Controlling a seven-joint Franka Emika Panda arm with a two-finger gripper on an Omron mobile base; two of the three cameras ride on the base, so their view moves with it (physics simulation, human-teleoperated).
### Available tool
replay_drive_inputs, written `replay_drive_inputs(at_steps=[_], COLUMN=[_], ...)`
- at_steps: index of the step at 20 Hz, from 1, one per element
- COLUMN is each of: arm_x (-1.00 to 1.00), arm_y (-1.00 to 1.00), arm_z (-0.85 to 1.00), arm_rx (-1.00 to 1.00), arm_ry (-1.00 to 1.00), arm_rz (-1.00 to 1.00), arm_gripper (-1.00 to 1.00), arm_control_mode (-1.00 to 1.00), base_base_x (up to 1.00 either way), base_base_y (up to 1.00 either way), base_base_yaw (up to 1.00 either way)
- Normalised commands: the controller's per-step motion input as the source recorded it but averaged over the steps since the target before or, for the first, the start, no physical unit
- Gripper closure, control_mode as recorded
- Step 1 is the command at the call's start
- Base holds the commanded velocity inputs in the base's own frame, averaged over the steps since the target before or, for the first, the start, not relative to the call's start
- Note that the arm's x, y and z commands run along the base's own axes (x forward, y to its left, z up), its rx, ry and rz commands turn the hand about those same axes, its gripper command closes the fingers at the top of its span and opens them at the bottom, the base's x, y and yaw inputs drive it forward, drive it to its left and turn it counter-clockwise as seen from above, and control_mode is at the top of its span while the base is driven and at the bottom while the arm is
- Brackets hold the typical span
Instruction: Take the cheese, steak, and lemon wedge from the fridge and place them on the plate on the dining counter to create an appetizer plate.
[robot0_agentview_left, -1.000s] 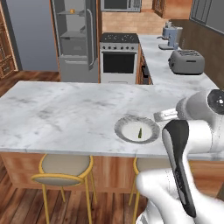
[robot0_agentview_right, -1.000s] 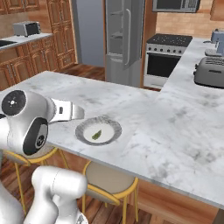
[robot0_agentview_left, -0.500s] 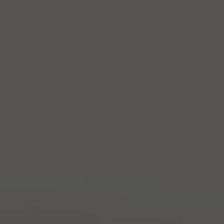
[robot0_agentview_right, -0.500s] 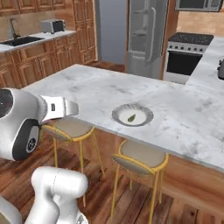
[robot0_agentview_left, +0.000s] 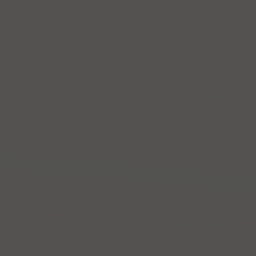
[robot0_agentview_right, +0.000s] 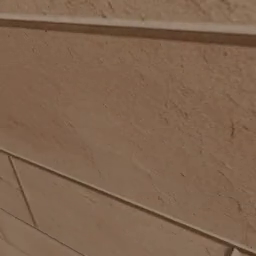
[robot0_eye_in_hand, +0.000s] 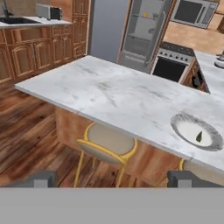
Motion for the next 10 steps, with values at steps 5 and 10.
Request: replay_drive_inputs(at_steps=[5, 10], arm_x=[0.0, 0.0], arm_y=[0.0, 0.0], arm_z=[0.0, 0.0], arm_rx=[0.0, 0.0], arm_ry=[0.0, 0.0], arm_rz=[0.0, 0.0], arm_gripper=[-1.0, -1.0], arm_control_mode=[1.0, 1.0], base_base_x=[0.81, 0.71], base_base_y=[1.0, 1.0], base_base_yaw=[-0.15, -0.03])
